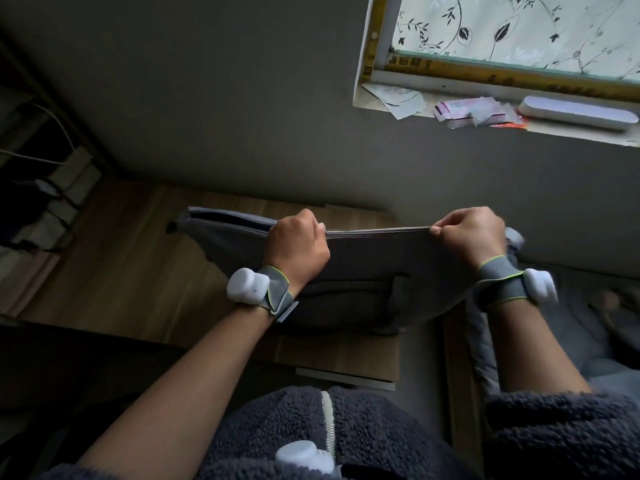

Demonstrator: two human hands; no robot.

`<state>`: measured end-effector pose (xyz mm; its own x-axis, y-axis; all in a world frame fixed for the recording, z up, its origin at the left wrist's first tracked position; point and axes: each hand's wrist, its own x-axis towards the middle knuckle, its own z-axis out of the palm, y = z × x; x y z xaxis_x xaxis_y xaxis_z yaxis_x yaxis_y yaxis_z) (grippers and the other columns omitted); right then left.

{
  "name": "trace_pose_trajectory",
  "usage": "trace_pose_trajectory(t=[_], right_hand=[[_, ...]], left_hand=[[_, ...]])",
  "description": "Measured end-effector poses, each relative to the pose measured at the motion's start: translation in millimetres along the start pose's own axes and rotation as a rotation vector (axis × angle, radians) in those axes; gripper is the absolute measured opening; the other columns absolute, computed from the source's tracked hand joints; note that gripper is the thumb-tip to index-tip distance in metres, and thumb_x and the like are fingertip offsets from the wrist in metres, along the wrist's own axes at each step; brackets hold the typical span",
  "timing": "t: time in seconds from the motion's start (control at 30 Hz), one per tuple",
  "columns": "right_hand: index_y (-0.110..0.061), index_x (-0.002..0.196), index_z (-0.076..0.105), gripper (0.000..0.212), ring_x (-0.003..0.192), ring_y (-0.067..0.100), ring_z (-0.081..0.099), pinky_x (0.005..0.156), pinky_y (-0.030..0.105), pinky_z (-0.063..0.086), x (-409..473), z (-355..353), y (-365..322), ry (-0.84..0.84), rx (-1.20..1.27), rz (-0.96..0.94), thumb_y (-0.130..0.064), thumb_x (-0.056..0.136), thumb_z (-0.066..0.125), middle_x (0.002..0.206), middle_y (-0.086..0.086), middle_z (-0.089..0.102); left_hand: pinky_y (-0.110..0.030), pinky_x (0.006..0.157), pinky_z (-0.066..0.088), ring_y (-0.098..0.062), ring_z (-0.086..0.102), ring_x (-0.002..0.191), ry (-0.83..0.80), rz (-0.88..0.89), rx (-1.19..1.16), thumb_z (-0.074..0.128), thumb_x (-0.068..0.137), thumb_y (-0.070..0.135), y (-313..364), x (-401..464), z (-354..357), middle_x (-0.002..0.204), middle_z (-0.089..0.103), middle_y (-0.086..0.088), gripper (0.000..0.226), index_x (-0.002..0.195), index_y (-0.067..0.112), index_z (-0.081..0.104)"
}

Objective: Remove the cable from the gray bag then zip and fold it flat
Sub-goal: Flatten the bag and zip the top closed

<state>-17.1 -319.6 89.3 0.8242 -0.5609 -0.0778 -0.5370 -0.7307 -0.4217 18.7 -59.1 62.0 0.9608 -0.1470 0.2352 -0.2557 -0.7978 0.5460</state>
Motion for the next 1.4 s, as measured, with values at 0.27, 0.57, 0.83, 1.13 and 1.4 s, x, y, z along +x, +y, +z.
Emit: trace_pose_trajectory(t=[0.27, 0.57, 0.83, 1.13, 1.4], right_hand=[[-0.023, 0.093, 0.073, 0.017, 0.095, 0.026, 0.065, 0.076, 0.027, 0.045, -29, 24, -33, -0.364, -0.115, -0.366, -0.034, 0.088, 0.061, 0.097, 0.005, 0.073], [-0.018, 0.095, 0.07, 0.028, 0.093, 0.036, 0.064, 0.07, 0.033, 0.045, -56, 80, -85, -0.338, -0.142, -0.398, -0.04, 0.087, 0.054, 0.097, 0.014, 0.068], [-0.02, 0.085, 0.073, 0.018, 0.092, 0.032, 0.064, 0.078, 0.034, 0.053, -49, 76, -80, -0.313, -0.024, -0.283, -0.035, 0.081, 0.064, 0.093, 0.009, 0.071], [-0.021, 0.085, 0.074, 0.016, 0.091, 0.032, 0.064, 0.076, 0.033, 0.052, -38, 74, -79, -0.237, -0.011, -0.268, -0.034, 0.081, 0.065, 0.091, 0.009, 0.072], [-0.018, 0.08, 0.071, 0.02, 0.087, 0.035, 0.063, 0.067, 0.03, 0.043, -38, 78, -76, -0.194, -0.037, -0.273, -0.036, 0.082, 0.063, 0.086, 0.01, 0.07]], left_hand=[[-0.036, 0.067, 0.046, -0.037, 0.062, 0.08, -0.136, -0.116, -0.011, 0.055, 0.088, 0.026, -1, -10, 14, 0.079, 0.069, -0.013, 0.02, 0.077, 0.011, 0.061], [-0.038, 0.067, 0.048, -0.036, 0.063, 0.08, -0.157, -0.12, -0.04, 0.058, 0.086, 0.026, 3, -14, 15, 0.079, 0.07, -0.013, 0.018, 0.073, 0.013, 0.062], [-0.04, 0.085, 0.044, -0.037, 0.063, 0.078, -0.138, -0.007, 0.135, 0.052, 0.089, 0.026, -3, -15, 13, 0.077, 0.069, -0.015, 0.021, 0.082, 0.009, 0.062], [-0.04, 0.085, 0.039, -0.034, 0.063, 0.08, -0.065, -0.073, 0.295, 0.052, 0.088, 0.027, -42, -5, -13, 0.079, 0.069, -0.014, 0.02, 0.082, 0.011, 0.063], [-0.042, 0.082, 0.039, -0.031, 0.054, 0.091, -0.008, -0.144, 0.423, 0.052, 0.084, 0.018, -72, -6, -32, 0.087, 0.066, -0.011, 0.013, 0.082, 0.009, 0.061]])
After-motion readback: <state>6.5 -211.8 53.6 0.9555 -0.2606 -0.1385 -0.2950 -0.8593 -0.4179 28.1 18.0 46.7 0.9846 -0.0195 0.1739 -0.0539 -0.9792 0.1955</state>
